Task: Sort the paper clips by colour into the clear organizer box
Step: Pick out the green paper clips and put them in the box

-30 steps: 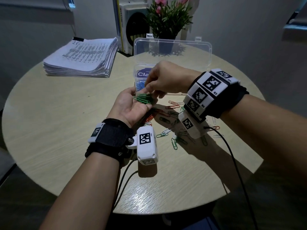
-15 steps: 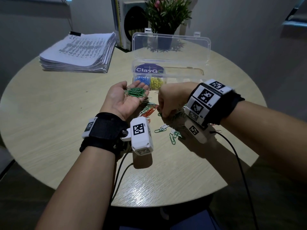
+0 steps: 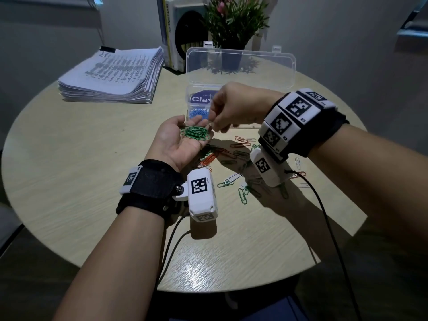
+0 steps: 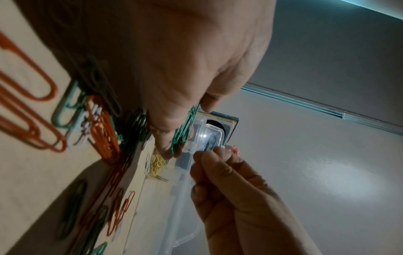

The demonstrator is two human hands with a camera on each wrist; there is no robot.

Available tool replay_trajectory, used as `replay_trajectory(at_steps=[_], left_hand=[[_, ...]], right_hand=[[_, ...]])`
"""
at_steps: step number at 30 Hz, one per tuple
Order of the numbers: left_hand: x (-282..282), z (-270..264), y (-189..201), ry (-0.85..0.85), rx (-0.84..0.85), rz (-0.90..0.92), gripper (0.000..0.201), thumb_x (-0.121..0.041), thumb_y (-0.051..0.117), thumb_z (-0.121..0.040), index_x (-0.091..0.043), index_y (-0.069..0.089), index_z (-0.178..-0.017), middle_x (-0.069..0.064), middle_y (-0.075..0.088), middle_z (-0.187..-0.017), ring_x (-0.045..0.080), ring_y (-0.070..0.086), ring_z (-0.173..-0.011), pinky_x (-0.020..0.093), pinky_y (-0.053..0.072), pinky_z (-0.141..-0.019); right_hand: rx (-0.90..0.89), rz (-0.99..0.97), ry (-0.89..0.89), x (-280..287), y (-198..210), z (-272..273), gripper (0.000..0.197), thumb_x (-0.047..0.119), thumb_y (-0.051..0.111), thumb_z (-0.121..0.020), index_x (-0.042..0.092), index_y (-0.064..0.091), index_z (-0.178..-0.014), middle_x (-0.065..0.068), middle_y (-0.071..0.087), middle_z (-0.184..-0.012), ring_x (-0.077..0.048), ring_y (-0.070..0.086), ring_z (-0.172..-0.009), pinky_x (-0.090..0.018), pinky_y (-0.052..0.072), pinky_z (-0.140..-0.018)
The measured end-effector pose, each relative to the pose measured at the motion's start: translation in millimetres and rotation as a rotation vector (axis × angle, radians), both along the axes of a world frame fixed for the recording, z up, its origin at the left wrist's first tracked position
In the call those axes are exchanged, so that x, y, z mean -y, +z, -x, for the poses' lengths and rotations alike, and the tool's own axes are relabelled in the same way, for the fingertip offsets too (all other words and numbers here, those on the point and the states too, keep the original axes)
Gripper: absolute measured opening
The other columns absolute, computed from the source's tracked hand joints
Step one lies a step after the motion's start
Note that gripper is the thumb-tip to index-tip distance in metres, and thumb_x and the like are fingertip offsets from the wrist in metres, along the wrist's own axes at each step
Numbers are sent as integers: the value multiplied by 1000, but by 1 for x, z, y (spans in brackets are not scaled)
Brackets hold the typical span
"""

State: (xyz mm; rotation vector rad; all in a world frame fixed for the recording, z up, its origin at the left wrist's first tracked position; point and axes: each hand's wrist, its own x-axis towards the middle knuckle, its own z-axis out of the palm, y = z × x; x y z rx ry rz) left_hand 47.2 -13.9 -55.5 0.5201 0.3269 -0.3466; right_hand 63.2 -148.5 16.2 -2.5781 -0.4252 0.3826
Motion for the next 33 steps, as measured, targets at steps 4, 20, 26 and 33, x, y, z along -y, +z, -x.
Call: replay_trajectory(at_steps=[4,20,26,33], left_hand=[[2,3,3,7,-5,10,41,-21,27,-102,7,55,-89,21,64,-78,27,58,-78,45,39,-99],[1,1,1,-20,5,-38,43,-23,28,-102,8,57,-95,24,58,-100,34,54,-105,44,38,-93],[0,2,3,-10,9,-29,43,-23,27,-102,8,56,-97,24,58,-100,34,51,-116,44,38,-96],[0,1,2,-18,4,-30,43,-24,28,-102,8,56,-97,23,58,-100,34,47,-125,44,37,-98]], right_hand=[[45,-110,-11,-7,1,-3,9,2,71,-82,1,69,-91,-8,67,-73,-10,63,-57,-17,55,-55],[15,479,182,5,-31,16,18,22,76,-78,16,75,-95,7,62,-74,-10,54,-68,-25,45,-65],[18,491,118,10,-29,12,16,24,70,-80,12,72,-91,-1,65,-77,-17,58,-70,-28,48,-64],[32,344,3,25,-13,8,12,7,66,-82,14,69,-91,7,57,-62,-6,50,-50,-12,44,-43]])
